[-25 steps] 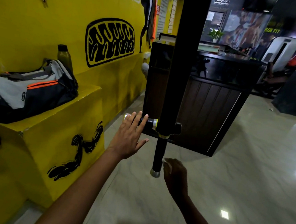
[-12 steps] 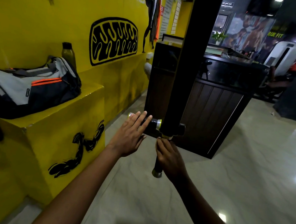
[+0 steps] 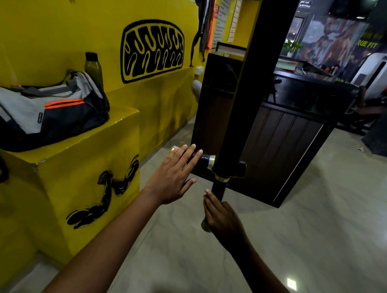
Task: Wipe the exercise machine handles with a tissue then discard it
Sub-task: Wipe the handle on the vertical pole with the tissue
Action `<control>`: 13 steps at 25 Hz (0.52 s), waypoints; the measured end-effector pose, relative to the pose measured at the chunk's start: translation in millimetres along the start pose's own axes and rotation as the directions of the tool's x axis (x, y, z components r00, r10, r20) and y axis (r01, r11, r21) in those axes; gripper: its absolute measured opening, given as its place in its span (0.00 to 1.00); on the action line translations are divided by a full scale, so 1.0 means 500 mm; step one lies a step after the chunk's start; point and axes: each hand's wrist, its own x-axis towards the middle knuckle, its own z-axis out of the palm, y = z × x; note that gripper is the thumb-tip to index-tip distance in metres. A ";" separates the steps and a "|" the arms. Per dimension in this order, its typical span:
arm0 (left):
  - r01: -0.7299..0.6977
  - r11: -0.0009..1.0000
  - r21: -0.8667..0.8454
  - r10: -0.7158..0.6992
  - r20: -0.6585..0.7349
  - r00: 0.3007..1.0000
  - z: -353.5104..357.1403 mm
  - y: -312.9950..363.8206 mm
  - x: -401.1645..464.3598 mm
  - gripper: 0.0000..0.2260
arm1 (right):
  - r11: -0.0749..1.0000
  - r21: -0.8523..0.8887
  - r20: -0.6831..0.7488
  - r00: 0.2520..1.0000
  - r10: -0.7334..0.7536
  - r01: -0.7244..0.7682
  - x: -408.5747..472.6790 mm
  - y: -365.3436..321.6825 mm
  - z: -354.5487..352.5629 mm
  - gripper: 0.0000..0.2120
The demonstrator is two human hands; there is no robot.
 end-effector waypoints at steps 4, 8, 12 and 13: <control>0.005 1.000 -0.002 -0.005 0.005 1.000 0.001 0.001 0.000 0.31 | 0.997 0.059 0.048 0.998 -0.043 0.040 -0.032 -0.026 0.022 0.11; 0.014 1.000 0.002 -0.014 -0.003 1.000 0.001 0.003 -0.001 0.32 | 0.988 0.061 0.008 0.990 -0.139 0.139 -0.041 -0.037 0.024 0.10; 0.017 1.000 0.006 -0.016 -0.018 1.000 0.001 0.005 0.000 0.31 | 0.990 0.100 -0.118 0.989 -0.085 0.097 0.008 0.012 -0.036 0.15; 0.021 1.000 0.003 -0.021 -0.016 1.000 0.000 0.006 0.000 0.31 | 0.991 0.119 -0.131 0.991 -0.039 0.055 0.022 0.027 -0.052 0.18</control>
